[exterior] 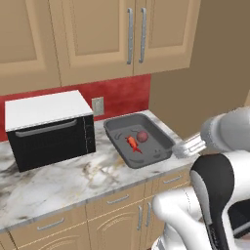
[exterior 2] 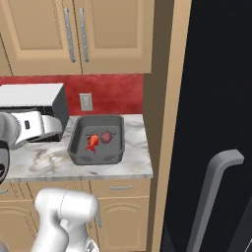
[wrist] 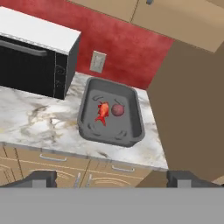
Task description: Place one onion and one fish in each tupperware on the nearby counter, to pack two identical lunches.
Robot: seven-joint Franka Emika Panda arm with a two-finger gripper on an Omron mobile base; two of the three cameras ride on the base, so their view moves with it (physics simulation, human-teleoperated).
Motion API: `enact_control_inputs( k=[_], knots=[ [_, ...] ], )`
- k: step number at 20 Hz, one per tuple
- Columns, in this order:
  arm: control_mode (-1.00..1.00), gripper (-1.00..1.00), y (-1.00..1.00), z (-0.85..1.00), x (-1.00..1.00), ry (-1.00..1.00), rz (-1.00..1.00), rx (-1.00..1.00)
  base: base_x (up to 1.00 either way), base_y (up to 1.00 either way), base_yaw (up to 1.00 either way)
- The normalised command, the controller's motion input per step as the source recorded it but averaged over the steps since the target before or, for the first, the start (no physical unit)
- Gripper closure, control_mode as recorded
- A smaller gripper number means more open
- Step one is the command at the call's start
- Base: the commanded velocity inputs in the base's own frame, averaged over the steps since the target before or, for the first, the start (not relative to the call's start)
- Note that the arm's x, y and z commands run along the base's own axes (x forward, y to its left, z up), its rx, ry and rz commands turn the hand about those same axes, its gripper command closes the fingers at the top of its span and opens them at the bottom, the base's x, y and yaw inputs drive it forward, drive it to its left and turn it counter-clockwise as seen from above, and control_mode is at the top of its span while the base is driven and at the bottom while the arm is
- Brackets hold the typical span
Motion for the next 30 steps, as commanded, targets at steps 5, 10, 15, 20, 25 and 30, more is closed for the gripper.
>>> enact_control_inputs(
  k=[5,10,15,20,25,30],
  knots=[
    [1.00,-1.00,-0.16,0.07,-0.26,0.03,0.07,0.00,0.00,0.00,0.01],
    [1.00,-1.00,0.00,0.00,0.00,0.00,0.00,0.00,-0.74,-0.42,0.08],
    [1.00,-1.00,0.00,0.00,0.00,0.00,0.00,0.00,-1.00,-0.78,0.05],
    [1.00,-1.00,0.00,0.00,0.00,0.00,0.00,0.00,-1.00,-0.99,0.00],
    [1.00,-1.00,0.00,0.00,0.00,0.00,0.00,0.00,-0.86,-1.00,-0.02],
    [1.00,-1.00,0.00,0.00,0.00,0.00,0.00,0.00,-0.19,-1.00,0.00]
  ],
)
